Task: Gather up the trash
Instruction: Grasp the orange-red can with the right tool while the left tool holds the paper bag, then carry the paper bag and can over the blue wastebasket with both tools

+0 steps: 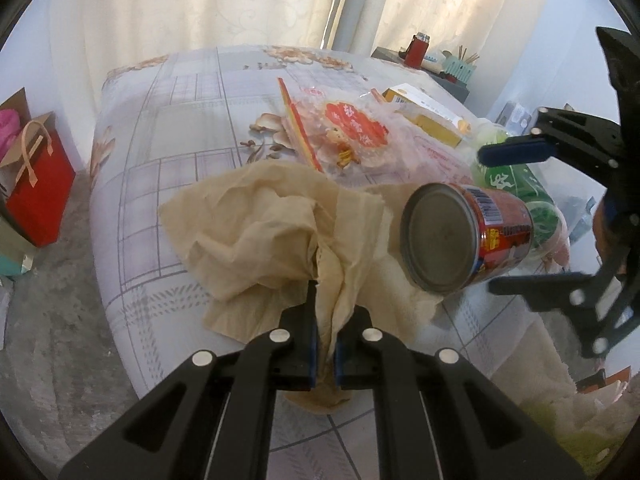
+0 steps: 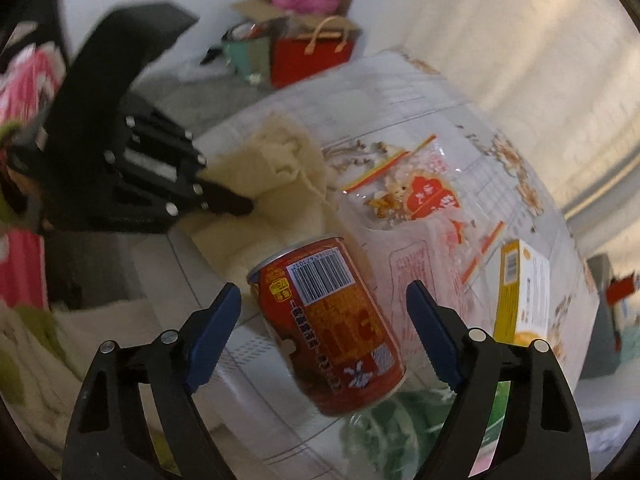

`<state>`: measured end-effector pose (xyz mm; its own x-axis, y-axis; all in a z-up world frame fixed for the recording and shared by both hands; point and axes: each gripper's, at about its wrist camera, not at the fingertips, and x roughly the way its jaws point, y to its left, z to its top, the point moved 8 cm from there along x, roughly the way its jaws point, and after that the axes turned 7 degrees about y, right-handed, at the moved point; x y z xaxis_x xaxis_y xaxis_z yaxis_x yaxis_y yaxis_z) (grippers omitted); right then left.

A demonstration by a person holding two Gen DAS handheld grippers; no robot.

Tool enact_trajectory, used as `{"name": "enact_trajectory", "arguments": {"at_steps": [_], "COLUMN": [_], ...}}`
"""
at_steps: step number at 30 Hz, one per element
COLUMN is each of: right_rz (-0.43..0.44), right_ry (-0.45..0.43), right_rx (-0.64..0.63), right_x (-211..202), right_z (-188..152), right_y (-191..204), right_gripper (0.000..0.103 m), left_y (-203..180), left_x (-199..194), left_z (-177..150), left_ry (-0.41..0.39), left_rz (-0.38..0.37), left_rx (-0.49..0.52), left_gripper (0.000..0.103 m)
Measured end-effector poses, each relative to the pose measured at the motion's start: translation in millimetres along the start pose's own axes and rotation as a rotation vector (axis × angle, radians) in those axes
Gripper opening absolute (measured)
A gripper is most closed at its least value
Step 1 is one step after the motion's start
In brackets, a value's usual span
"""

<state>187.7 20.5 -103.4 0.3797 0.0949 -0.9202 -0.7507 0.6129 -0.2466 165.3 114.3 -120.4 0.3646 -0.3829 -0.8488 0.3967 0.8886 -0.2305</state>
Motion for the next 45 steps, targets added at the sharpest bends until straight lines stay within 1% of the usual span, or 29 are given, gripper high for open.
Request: {"name": "enact_trajectory", "arguments": {"at_steps": [3, 5, 6, 7, 9, 12, 16, 23, 26, 28, 29, 32, 36, 39, 41, 45], "right_rz": [-0.022, -0.025, -0.021, -0.019, -0.046, -0.053, -0.066, -0.034, -0.009, 0.018, 0.031, 0.061, 0.087, 0.103, 0.096, 0.076], "right_ry": [0.03, 0.056, 0.068, 0.082, 0.08, 0.06, 0.019, -0.065, -0.102, -0.139, -0.158, -0.213, -0.309, -0.38, -0.426, -0.49], "right_rx": [-0.046, -0.067, -0.074, -0.079, -0.087, -0.071, -0.033, 0.107, 0.168, 0.22, 0.248, 0.321, 0.444, 0.549, 0.63, 0.776], "right_x": [9.0, 17.2, 21.0, 25.2, 28.3, 25.0, 14.4, -14.1, -22.6, -30.1, -34.6, -49.4, -83.4, -110.7, -128.7, -155.8], "right_z": [1.0, -1.3, -2.1, -3.7, -5.3, -5.9, -4.9, -5.8, -6.6, -8.1, -9.3, -14.0, -34.0, -60.3, -85.7, -139.6], "right_y": [2.7, 4.1, 5.1, 6.4, 6.6, 5.8, 0.8, -11.7, -15.5, -17.7, -19.1, -24.2, -38.9, -52.3, -62.4, -76.9], "right_gripper": [0.079, 0.076, 0.071, 0.07, 0.068, 0.065, 0.064, 0.063, 0.063, 0.063, 0.063, 0.063, 0.063, 0.063, 0.063, 0.063], "left_y": [0.6, 0.2, 0.0, 0.3, 0.1, 0.6, 2.0, 4.9, -0.9, -8.7, -11.6, -24.9, -52.1, -81.1, -107.3, -168.0], "left_x": [-0.1, -0.2, -0.9, -0.9, -1.1, -1.9, -5.0, -23.5, -37.5, -49.3, -52.7, -67.6, -94.9, -110.8, -117.2, -115.5], "left_z": [-0.8, -1.1, -2.0, -2.0, -2.1, -1.3, 0.5, 4.0, 6.5, 8.9, 10.1, 15.1, 25.5, 37.3, 47.5, 68.5], "left_ry": [-0.004, -0.006, -0.008, -0.007, -0.01, -0.013, -0.019, -0.05, -0.077, -0.1, -0.106, -0.13, -0.174, -0.2, -0.209, -0.192], "left_rz": [-0.01, -0.012, -0.013, -0.013, -0.015, -0.022, -0.024, -0.057, -0.123, -0.186, -0.195, -0.207, -0.26, -0.306, -0.338, -0.418], "left_rx": [-0.006, -0.008, -0.01, -0.01, -0.014, -0.025, -0.043, -0.1, -0.128, -0.145, -0.147, -0.135, -0.102, -0.055, -0.01, 0.1], "left_gripper": [0.005, 0.005, 0.005, 0.005, 0.005, 0.005, 0.005, 0.005, 0.005, 0.005, 0.005, 0.005, 0.005, 0.005, 0.005, 0.005]}}
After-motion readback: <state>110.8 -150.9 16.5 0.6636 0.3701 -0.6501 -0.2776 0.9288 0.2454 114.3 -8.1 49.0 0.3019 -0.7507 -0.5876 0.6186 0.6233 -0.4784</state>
